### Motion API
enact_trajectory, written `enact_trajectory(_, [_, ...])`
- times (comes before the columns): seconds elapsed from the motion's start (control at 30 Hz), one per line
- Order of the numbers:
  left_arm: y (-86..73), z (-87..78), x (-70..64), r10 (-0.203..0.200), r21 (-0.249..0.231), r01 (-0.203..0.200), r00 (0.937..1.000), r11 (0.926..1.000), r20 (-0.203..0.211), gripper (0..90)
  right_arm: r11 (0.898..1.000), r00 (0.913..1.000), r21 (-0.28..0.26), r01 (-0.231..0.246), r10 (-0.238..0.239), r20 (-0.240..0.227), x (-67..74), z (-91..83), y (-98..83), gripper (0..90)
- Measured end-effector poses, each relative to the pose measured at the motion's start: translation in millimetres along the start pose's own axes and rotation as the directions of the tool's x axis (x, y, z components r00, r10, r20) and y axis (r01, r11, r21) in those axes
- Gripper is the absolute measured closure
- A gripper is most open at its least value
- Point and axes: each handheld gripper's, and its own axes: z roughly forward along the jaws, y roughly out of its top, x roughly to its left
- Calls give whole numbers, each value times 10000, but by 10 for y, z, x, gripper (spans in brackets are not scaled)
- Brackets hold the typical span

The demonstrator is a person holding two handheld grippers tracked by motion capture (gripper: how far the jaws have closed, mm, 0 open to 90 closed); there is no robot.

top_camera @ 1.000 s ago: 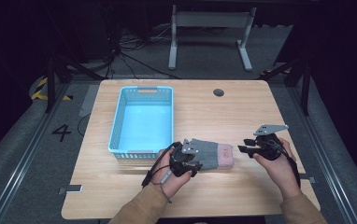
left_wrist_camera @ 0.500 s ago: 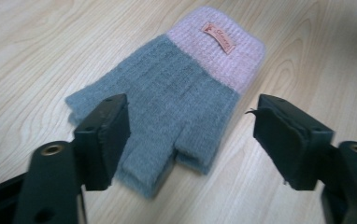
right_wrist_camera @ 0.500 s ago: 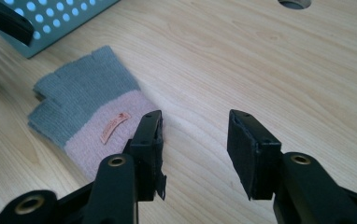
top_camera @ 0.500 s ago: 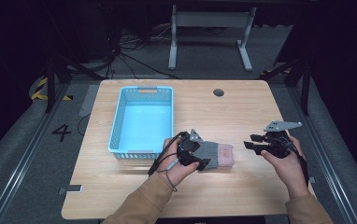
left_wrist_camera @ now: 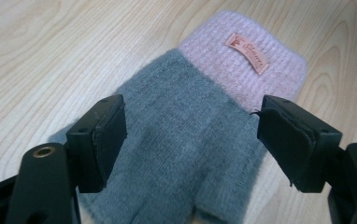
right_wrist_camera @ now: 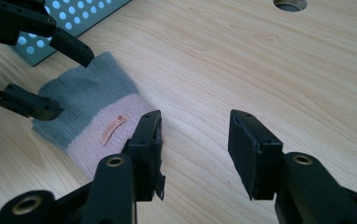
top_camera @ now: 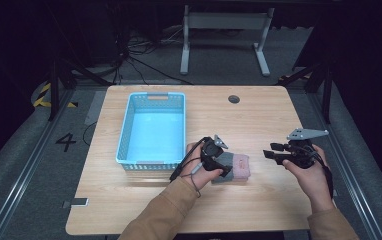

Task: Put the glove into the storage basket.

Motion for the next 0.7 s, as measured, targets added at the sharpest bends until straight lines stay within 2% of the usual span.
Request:
enact_trajectory(0.17, [-5,85,28,62,48,-63,10000,10000,48,249,10000,10000,59,-37,38,-50,-5,11,-7,550])
enact_trajectory(0.3, [-23,144,9,42,389,-42,10000,9992,1,244,10000,10000,60,-49,49,-85,-5,15,-10,544])
enact_trajectory(0.43, [-60,196,-3,209,671,-209,9998,9975,-5,233,10000,9999,63,-48,49,-139,-5,13,-11,539])
enact_trajectory(0.47, [-68,204,-9,191,639,-190,9998,9978,-9,230,10000,9999,63,-46,47,-121,-4,14,-11,535])
enact_trajectory(0.57, [-76,205,-24,225,717,-217,9997,9972,-98,225,9999,9993,154,-37,43,-376,-2,29,-14,522])
enact_trajectory(0.7, [-95,221,-40,316,751,-301,9993,9967,-187,220,9997,9988,248,-3,15,-488,11,53,-14,520])
